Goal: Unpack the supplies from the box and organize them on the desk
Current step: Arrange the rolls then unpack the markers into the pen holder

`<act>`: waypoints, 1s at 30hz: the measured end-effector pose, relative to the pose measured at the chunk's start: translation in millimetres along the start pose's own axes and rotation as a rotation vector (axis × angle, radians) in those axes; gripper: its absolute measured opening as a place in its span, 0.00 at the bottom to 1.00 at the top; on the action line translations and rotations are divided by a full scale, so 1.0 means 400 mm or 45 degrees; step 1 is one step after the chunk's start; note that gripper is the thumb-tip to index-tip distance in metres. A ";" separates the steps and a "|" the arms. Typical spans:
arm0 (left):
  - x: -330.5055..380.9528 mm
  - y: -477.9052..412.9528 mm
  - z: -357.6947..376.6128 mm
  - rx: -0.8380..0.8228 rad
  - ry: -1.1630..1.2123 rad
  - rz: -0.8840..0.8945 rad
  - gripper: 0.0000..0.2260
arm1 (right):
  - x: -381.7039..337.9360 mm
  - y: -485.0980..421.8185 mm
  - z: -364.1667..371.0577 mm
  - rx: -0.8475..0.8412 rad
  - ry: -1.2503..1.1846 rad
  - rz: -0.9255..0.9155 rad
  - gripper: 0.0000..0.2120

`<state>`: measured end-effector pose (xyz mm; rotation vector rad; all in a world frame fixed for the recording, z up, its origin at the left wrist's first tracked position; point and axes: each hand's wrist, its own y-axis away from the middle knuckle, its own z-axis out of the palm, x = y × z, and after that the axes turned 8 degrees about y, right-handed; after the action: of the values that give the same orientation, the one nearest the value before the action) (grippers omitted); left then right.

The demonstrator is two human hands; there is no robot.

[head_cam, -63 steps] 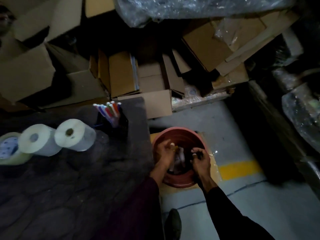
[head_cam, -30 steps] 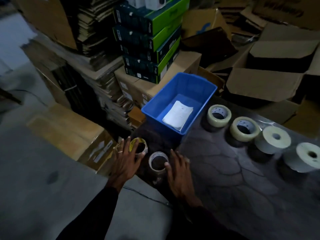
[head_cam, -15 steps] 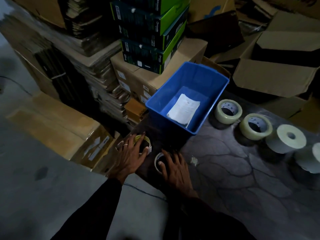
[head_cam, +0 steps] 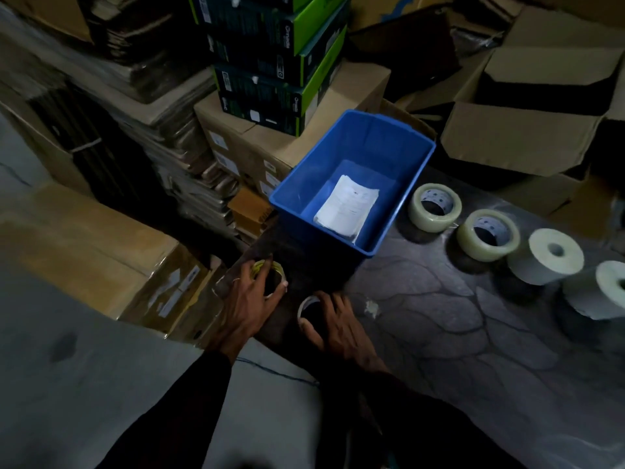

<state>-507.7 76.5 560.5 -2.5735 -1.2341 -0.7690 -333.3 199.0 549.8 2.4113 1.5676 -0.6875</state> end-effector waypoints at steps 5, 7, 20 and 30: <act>0.009 0.012 -0.001 -0.030 0.135 0.049 0.32 | 0.066 0.038 -0.039 0.155 -0.101 0.089 0.21; 0.045 0.024 0.008 -0.026 0.196 0.102 0.31 | 0.109 0.071 -0.077 0.241 -0.122 0.122 0.21; 0.642 0.201 0.349 -0.428 0.505 0.767 0.30 | 0.475 0.557 -0.454 0.811 -0.104 0.649 0.22; 1.377 0.483 0.709 -0.723 0.594 1.169 0.28 | 0.897 1.046 -0.727 1.075 0.124 1.306 0.18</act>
<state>32.9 430.7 620.1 -2.6491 0.3642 -1.4556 244.6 427.6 595.3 3.2824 -0.2029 -1.0801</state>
